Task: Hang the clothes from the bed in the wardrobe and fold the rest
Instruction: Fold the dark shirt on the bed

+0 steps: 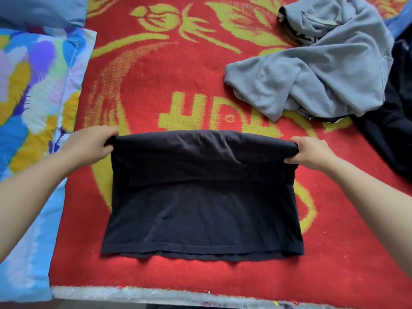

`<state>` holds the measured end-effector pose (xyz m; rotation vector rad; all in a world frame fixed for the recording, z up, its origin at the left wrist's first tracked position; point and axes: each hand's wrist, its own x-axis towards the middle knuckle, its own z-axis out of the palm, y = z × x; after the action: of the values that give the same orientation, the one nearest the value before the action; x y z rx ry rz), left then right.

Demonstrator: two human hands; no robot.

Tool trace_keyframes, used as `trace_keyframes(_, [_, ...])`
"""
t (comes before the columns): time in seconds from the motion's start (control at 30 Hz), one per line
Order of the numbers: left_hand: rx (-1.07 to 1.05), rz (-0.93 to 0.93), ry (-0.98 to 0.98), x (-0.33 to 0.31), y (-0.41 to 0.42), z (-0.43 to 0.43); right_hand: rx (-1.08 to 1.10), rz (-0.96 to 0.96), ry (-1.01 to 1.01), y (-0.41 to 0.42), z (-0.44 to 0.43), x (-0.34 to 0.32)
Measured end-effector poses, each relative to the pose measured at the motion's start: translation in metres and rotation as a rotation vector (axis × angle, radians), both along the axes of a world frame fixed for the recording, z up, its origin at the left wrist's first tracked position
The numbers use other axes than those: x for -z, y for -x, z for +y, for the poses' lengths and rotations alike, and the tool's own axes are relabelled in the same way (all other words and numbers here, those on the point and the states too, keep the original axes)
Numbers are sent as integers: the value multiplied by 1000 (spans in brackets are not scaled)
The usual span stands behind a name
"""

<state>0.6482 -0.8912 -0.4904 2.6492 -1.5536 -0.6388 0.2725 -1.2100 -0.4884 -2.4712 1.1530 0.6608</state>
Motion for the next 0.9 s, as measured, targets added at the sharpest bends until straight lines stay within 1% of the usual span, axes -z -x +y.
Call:
trace_keyframes(0.07, [30, -12, 57, -8, 5, 16, -20, -34, -32, 14, 9, -7])
trace_keyframes(0.13, [122, -53, 156, -12, 16, 39, -101, -23, -25, 35, 23, -14])
trace_keyframes(0.23, [298, -42, 284, -12, 36, 77, -309, -129, 111, 71, 49, -21])
trace_keyframes(0.3, [372, -52, 304, -2, 52, 105, -465, -227, 227, 98, 67, -21])
trace_keyframes(0.4, [424, -145, 298, 19, 81, 146, -676, -295, 341, 131, 98, -13])
trace_keyframes(0.5, [418, -217, 252, 39, 105, 173, -756, -277, 370, 154, 129, 6])
trace_keyframes(0.57, [396, -263, 195, 47, 120, 178, -715, -187, 394, 159, 149, 19])
trace_keyframes(0.6, [371, -279, 149, 49, 129, 177, -661, -100, 385, 157, 157, 23])
trace_keyframes(0.67, [302, -301, 28, 48, 145, 166, -507, 44, 299, 146, 172, 29])
trace_keyframes(0.7, [273, -301, -30, 45, 153, 159, -450, 63, 283, 137, 179, 30])
trace_keyframes(0.73, [254, -293, -71, 43, 161, 151, -401, 61, 283, 126, 187, 28])
trace_keyframes(0.77, [239, -285, -94, 40, 168, 142, -373, 19, 304, 113, 192, 26])
trace_keyframes(0.83, [182, -287, -53, 36, 181, 120, -304, -107, 380, 86, 199, 28])
trace_keyframes(0.9, [141, -283, 6, 38, 192, 93, -191, -181, 356, 57, 201, 34])
